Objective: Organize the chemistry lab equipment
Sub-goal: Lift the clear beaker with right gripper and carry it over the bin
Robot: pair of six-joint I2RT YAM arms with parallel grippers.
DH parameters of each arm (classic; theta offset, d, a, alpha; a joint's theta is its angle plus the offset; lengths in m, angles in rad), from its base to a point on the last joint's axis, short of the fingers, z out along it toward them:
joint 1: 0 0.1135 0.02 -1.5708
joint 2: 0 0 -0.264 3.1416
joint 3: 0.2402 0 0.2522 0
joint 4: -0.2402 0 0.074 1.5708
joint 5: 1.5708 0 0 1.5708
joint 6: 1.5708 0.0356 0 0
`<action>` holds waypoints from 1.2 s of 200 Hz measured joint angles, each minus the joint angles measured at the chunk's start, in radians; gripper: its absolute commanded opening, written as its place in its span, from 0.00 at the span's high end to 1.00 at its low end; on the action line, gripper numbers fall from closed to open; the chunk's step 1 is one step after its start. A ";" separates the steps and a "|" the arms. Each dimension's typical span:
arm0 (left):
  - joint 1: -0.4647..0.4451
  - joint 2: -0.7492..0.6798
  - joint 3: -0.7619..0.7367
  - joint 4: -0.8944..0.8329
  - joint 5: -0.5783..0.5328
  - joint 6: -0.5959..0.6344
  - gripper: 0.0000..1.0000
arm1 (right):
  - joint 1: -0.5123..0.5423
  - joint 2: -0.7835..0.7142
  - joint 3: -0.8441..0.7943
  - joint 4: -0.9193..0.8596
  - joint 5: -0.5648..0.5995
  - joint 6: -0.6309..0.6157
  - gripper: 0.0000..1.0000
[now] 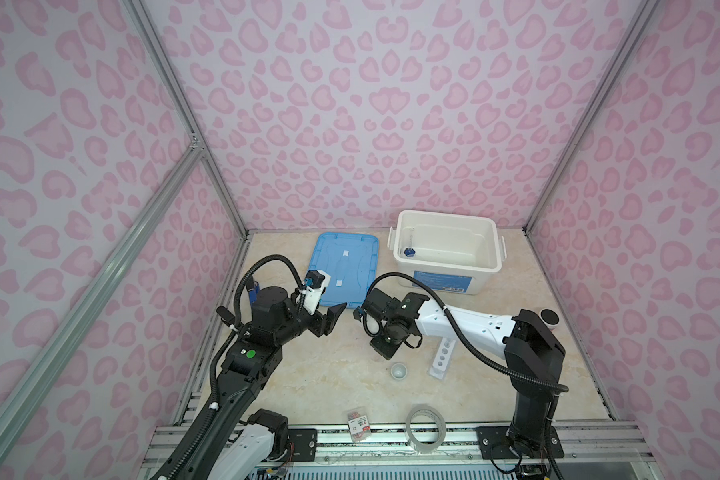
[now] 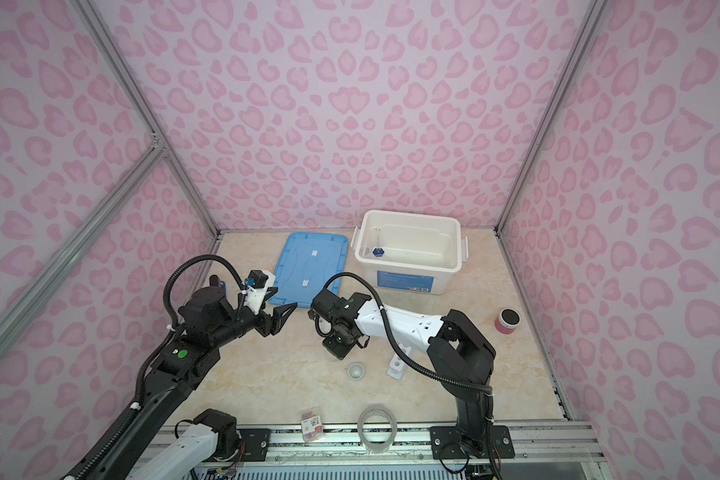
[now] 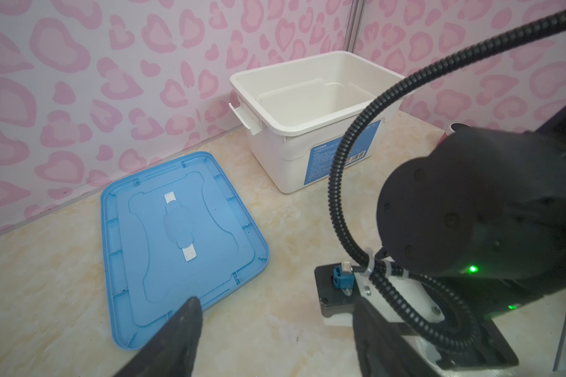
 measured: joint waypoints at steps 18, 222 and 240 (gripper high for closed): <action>0.000 0.000 0.000 0.000 0.000 0.000 0.25 | -0.024 -0.021 0.024 -0.029 0.001 -0.012 0.91; 0.000 0.006 0.000 -0.001 -0.034 0.000 0.26 | -0.348 -0.055 0.519 -0.257 0.153 -0.143 0.92; 0.000 0.009 0.000 -0.002 -0.034 0.000 0.26 | -0.378 -0.050 0.549 -0.263 0.164 -0.144 0.92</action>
